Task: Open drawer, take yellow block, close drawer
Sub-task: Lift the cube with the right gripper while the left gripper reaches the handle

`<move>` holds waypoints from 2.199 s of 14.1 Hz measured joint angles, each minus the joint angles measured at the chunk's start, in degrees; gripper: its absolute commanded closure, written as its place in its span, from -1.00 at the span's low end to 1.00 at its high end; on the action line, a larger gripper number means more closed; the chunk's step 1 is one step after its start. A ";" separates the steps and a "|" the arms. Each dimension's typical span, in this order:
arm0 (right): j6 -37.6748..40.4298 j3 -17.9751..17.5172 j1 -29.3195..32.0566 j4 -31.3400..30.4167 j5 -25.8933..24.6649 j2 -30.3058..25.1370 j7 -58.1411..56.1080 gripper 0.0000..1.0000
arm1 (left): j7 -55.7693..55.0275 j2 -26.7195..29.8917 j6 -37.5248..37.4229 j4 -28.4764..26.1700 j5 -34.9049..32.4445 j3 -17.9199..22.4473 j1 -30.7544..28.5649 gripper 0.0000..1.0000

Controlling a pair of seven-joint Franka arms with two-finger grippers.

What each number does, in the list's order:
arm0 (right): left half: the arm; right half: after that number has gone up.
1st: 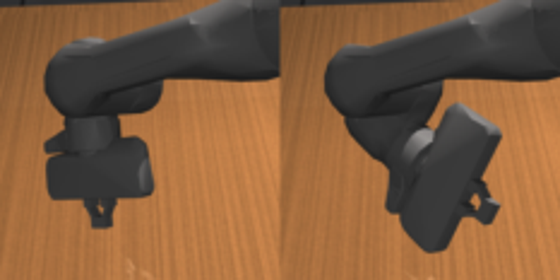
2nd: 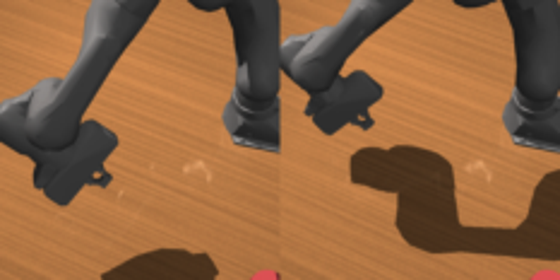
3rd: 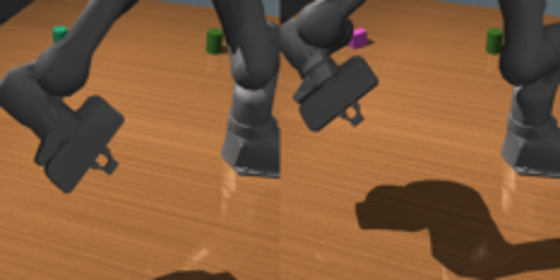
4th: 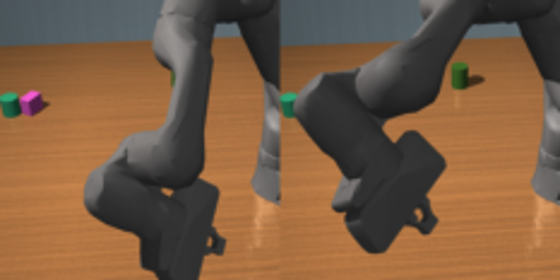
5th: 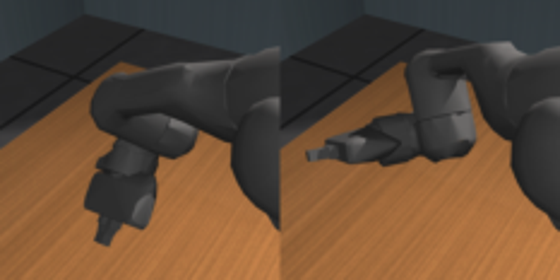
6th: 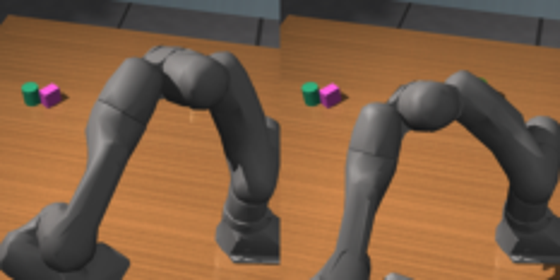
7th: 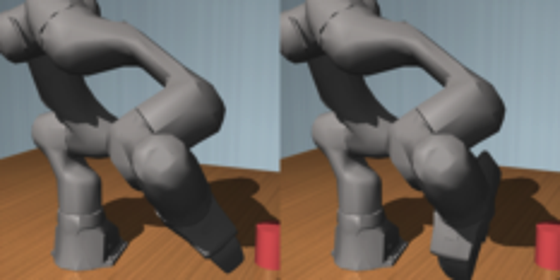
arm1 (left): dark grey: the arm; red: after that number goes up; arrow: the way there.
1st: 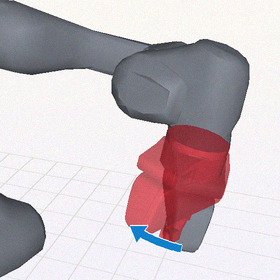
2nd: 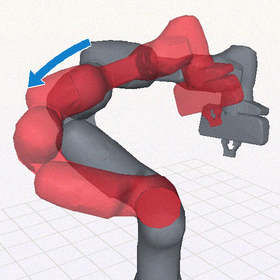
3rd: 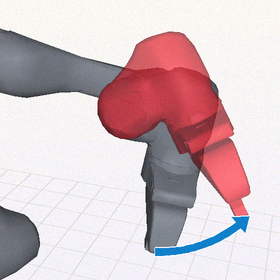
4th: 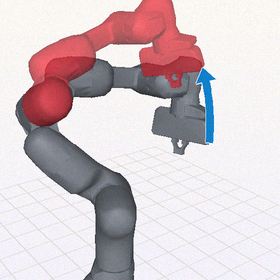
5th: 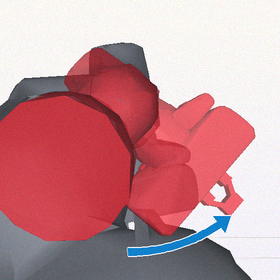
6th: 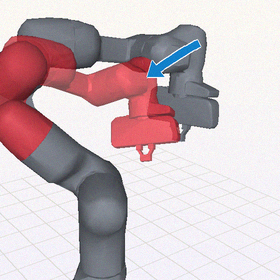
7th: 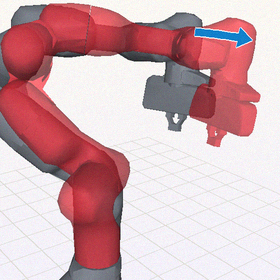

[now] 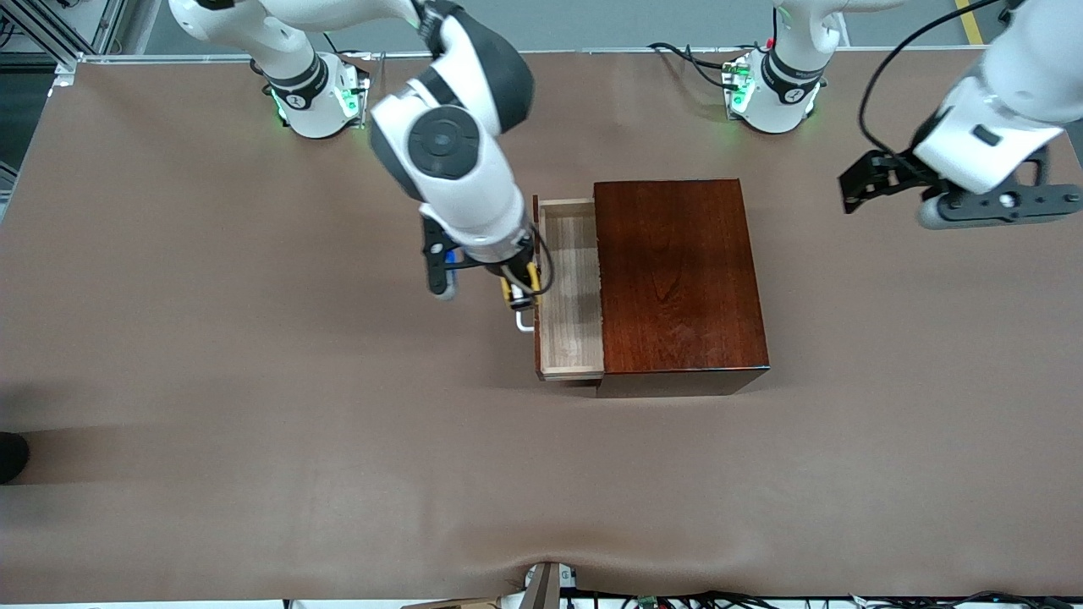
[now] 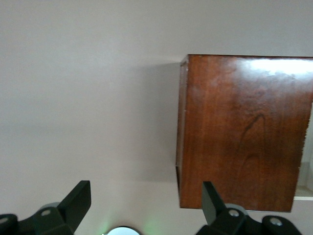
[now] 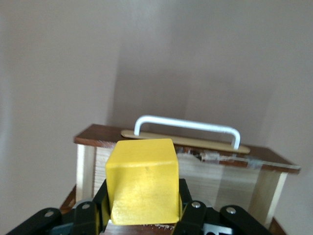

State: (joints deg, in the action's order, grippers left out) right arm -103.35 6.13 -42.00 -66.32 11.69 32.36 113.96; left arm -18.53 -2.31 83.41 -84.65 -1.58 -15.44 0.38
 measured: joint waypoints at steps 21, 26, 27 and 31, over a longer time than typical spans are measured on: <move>10.61 0.27 23.67 -9.18 -0.89 -6.60 -48.57 1.00 | -62.89 -24.58 19.89 10.31 -5.60 -3.60 32.02 -1.00; 11.16 0.30 29.02 -15.17 -0.91 -7.54 -61.34 1.00 | -76.47 -32.59 30.74 12.82 -6.12 9.93 46.97 -1.00; 11.16 0.30 29.70 -16.09 -0.92 -7.85 -63.09 1.00 | -78.85 -33.92 32.02 13.42 -6.12 12.43 49.89 -1.00; 11.15 0.29 30.90 -18.78 -1.55 -8.40 -70.86 1.00 | -89.83 -38.16 38.25 15.53 -6.13 15.15 53.77 -1.00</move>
State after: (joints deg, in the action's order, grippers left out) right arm -92.20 6.42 -11.10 -85.10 10.14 23.95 43.10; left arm -108.35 -40.47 121.66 -69.12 -7.71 -0.29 54.15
